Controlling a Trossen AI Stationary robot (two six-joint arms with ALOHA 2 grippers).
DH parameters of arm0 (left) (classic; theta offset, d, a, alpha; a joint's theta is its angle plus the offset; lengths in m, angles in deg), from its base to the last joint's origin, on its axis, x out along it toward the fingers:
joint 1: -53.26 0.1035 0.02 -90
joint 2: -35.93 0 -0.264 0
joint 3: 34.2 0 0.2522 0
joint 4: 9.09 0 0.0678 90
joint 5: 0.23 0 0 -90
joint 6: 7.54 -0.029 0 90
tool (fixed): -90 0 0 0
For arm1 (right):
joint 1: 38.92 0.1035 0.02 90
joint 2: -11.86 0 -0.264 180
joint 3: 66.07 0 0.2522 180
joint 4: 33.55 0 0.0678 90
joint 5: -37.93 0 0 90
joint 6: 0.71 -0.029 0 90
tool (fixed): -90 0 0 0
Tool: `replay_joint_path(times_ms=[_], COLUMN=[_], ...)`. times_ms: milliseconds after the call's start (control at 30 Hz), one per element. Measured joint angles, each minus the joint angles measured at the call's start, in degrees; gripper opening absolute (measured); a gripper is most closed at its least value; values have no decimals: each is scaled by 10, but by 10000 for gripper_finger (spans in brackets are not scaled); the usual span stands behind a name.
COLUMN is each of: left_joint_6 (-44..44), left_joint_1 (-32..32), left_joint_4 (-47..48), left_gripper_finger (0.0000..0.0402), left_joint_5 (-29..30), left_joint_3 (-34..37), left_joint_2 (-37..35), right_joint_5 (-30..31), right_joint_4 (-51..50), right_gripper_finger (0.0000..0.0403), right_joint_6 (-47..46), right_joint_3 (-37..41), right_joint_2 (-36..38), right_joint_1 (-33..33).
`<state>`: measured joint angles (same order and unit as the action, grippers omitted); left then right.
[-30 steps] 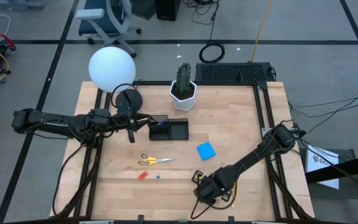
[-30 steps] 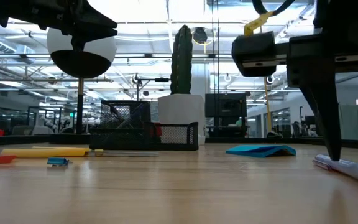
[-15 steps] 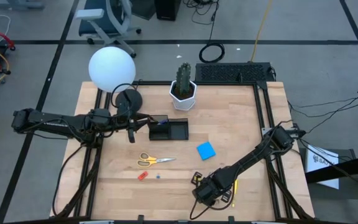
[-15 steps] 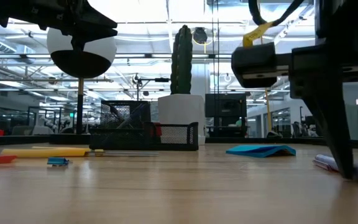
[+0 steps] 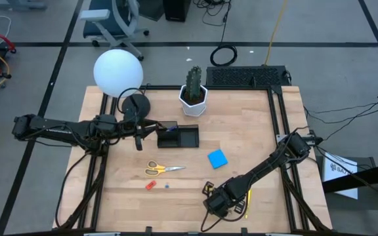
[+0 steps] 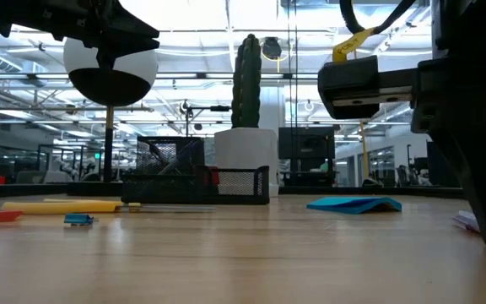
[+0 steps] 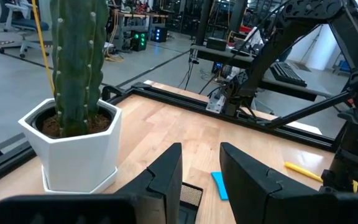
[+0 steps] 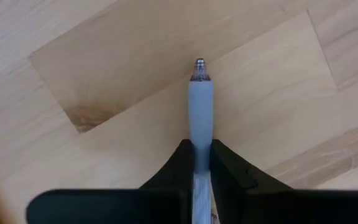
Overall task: Pick and place office supplies into organizer
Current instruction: Put the purple pen into the desk organizer
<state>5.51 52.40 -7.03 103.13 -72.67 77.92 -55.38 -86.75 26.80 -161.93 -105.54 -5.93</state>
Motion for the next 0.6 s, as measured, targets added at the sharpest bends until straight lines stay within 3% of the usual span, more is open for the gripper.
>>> replay_joint_path(times_ms=[333,600], left_joint_6=[11,12], left_joint_1=[0,0], left_joint_4=[1,8], left_gripper_finger=[115,115], left_joint_5=[-3,-4], left_joint_3=[0,0], left_joint_2=[0,0], right_joint_5=[-4,73], right_joint_4=[-7,-30], right_gripper_finger=[22,22], right_joint_6=[-30,-14], right_joint_3=[-14,-75], right_joint_2=[-1,-2], right_joint_1=[-13,-35])
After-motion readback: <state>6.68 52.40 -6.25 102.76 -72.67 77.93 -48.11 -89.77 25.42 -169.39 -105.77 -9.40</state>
